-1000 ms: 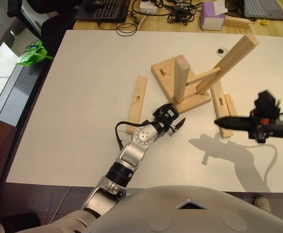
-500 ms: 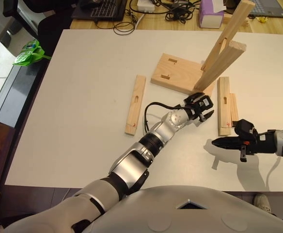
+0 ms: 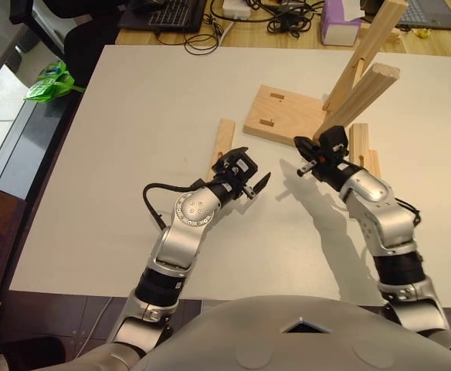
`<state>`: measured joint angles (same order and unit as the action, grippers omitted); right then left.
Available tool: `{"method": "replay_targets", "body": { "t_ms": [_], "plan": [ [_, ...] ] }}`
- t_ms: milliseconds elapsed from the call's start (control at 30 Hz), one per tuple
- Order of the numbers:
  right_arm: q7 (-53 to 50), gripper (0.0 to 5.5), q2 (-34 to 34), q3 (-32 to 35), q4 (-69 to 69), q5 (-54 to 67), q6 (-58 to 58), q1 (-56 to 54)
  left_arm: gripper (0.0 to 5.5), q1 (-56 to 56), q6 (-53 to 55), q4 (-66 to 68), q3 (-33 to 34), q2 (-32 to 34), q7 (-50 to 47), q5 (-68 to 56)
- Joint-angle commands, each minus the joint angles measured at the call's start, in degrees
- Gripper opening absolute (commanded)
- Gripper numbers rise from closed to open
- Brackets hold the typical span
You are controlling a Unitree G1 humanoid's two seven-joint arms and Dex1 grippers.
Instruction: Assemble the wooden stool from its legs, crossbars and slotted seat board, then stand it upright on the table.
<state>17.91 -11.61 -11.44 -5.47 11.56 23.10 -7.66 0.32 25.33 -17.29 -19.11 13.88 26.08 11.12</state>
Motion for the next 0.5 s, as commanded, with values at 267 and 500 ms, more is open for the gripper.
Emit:
{"method": "replay_targets", "body": {
  "t_ms": [267,500],
  "plan": [
    [-20.7,0.03,8.9,6.7,15.3,-10.2,-3.5,-8.8,4.03,-1.8,-0.6,1.2,-0.9,-2.1,-2.5,-1.0],
    [-24.6,0.03,6.0,14.0,12.0,-11.0,-1.1,-5.5,4.03,-2.4,-1.9,2.6,-0.4,-2.0,-3.0,-1.1]
  ]
}}
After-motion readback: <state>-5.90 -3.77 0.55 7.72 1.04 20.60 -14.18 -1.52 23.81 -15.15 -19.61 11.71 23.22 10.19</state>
